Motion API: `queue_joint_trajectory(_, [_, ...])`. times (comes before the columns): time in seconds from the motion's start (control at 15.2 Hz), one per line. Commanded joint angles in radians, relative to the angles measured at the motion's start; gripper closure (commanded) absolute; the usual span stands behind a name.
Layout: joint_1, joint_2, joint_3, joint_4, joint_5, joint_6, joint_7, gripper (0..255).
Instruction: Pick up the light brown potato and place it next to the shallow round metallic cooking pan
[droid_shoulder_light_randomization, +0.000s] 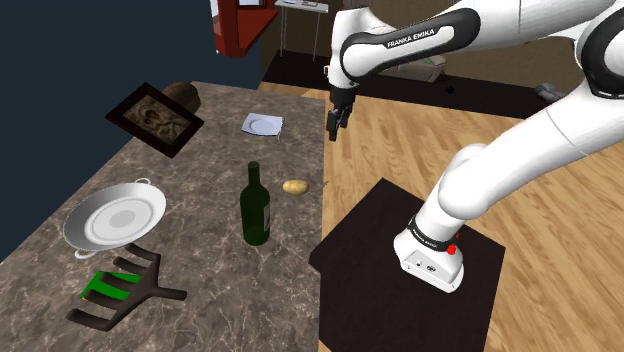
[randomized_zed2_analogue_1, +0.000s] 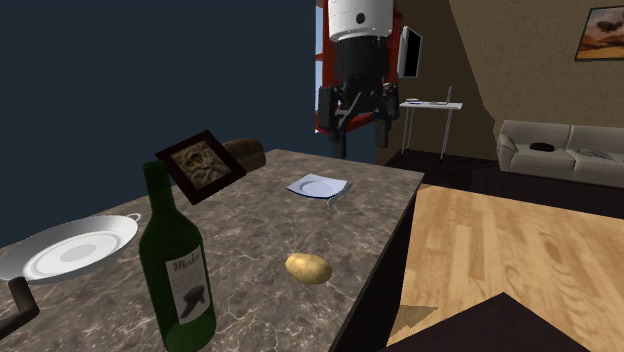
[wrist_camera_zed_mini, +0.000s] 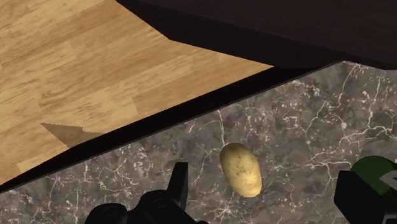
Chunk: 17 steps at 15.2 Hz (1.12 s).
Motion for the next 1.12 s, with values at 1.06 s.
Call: queue_joint_trajectory(1.06, [0.046, 0.686, 0.020, 0.162, 0.060, 0.505, -0.169, 0])
